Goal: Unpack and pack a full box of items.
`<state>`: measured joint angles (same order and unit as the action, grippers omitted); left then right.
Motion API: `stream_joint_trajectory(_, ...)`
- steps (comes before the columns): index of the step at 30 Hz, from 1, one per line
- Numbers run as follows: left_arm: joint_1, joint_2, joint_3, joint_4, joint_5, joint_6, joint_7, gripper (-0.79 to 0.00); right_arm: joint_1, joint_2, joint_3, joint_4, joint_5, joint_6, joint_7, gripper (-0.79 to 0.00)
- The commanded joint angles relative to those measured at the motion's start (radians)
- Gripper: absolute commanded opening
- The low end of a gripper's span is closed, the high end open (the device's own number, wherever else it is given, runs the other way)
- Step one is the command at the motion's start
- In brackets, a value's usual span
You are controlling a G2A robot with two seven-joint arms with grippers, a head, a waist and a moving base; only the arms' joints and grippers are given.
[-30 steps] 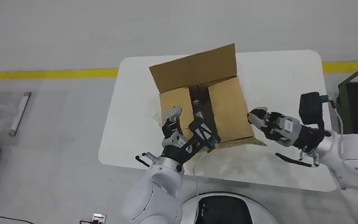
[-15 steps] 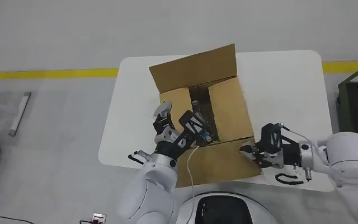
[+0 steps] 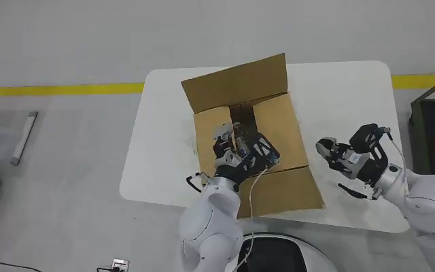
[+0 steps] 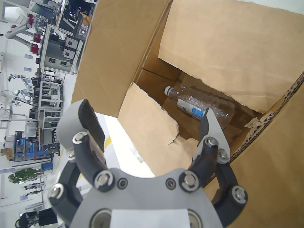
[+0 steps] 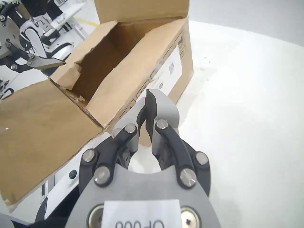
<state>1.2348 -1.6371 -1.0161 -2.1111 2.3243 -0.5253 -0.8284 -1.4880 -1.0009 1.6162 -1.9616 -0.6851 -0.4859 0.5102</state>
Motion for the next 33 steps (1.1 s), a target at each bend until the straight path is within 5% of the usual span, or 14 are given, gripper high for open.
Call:
stream_joint_trajectory(1,-0.012,0.001,0.006,0.032,0.038,0.004,-0.003,0.0,0.006,-0.001,-0.033,0.004,-0.02,-0.009,0.007,-0.785)
stream_joint_trajectory(11,-0.023,0.011,-0.002,0.123,0.216,0.028,-0.008,0.0,-0.043,0.002,-0.03,-0.034,-0.051,-0.023,-0.002,-0.785)
stream_joint_trajectory(18,-0.003,0.026,-0.04,0.15,0.35,0.034,0.036,0.0,-0.063,0.0,0.037,-0.129,-0.057,0.015,-0.124,-0.785)
stream_joint_trajectory(20,0.003,0.028,-0.048,0.149,0.357,0.032,0.042,-0.302,-0.057,-0.001,0.037,-0.15,-0.061,0.013,-0.141,-0.785)
stream_joint_trajectory(21,0.005,0.028,-0.049,0.149,0.36,0.033,0.048,-0.591,-0.049,-0.001,0.029,-0.153,-0.063,0.01,-0.135,-0.785)
stream_joint_trajectory(22,0.006,0.029,-0.051,0.148,0.365,0.035,0.053,-0.785,-0.034,-0.001,0.017,-0.158,-0.067,0.008,-0.13,-0.785)
stream_joint_trajectory(33,0.015,0.032,-0.071,0.102,0.415,0.086,0.091,-0.785,0.137,-0.012,-0.19,-0.065,-0.16,0.036,-0.027,-0.785)
